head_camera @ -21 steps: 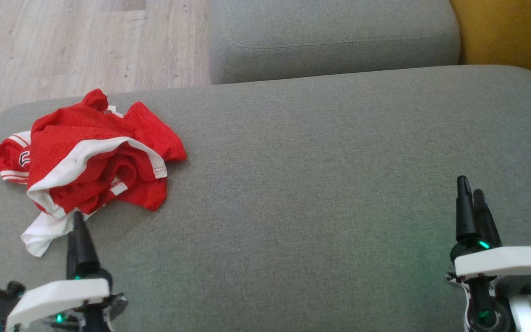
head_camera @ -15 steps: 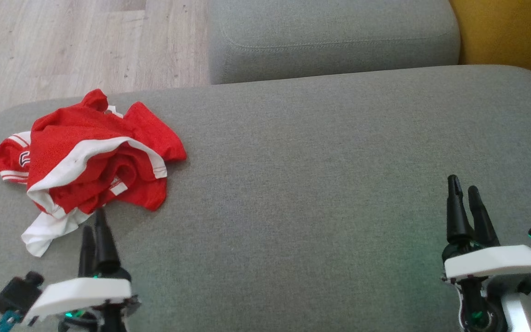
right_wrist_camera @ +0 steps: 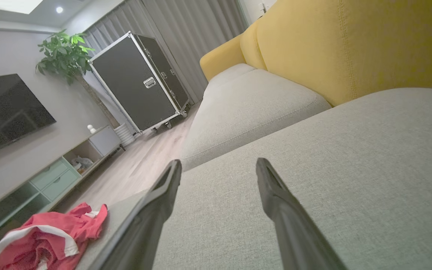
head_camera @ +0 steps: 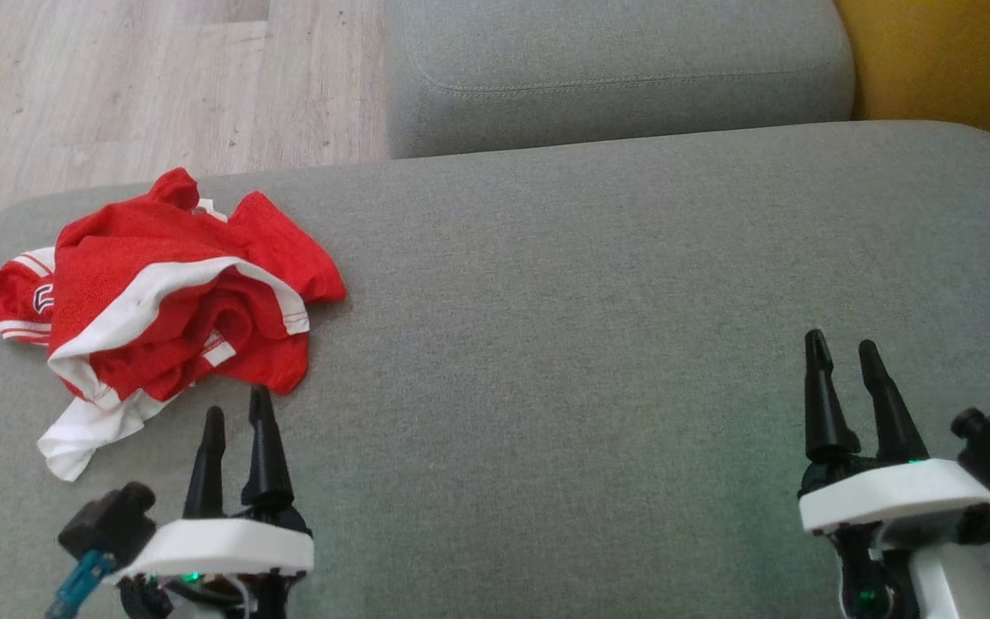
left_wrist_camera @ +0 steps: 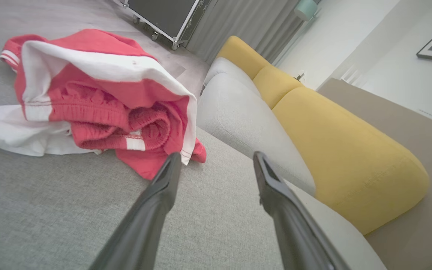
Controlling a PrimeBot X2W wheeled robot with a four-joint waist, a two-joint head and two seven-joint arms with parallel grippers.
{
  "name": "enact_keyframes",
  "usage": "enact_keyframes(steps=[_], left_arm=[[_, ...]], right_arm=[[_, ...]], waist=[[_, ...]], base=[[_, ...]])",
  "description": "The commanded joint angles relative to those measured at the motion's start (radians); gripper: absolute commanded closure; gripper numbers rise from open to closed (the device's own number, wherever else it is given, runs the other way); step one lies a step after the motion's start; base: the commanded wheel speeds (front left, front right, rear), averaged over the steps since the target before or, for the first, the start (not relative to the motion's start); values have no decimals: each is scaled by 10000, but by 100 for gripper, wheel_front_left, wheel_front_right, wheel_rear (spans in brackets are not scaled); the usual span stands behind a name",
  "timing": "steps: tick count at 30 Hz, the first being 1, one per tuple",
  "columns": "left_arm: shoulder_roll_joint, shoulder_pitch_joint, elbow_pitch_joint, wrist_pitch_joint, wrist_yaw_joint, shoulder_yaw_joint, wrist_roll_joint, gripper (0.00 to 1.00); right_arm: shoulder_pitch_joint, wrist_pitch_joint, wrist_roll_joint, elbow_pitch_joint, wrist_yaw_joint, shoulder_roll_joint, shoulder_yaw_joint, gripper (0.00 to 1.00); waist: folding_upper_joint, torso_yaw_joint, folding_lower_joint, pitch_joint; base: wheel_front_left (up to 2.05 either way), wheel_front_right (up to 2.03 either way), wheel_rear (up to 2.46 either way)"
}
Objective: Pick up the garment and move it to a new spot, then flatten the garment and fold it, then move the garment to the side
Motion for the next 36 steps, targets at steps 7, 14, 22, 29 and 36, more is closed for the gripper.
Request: enact_keyframes(steps=[7, 14, 22, 29, 36], left_arm=[[322, -567, -112, -338, 326, -431, 1515, 0], [530, -673, 3, -514, 625, -966, 2354, 0], [850, -899, 402, -748, 1055, -1789, 3525, 0], [1090, -1121, 470, -953, 1566, -2419, 4424, 0], [1422, -1297, 313, -1159, 2096, -3152, 5418, 0]], right_arm=[[-412, -353, -1563, -239, 27, -75, 271, 0], [-447, -530, -2588, -199, 29, -78, 289, 0], [-492, -765, -3944, -237, 32, -83, 412, 0], [-585, -971, -5075, -346, 34, -87, 645, 0], [-589, -1178, -5843, -488, 36, -91, 790, 0]], waist=[[0, -7, 0, -6], [0, -9, 0, -25], [0, -17, 0, -55], [0, -27, -1, -55], [0, -17, -1, -79]], base=[[0, 0, 0], [0, 0, 0], [0, 0, 0], [0, 0, 0], [0, 0, 0]])
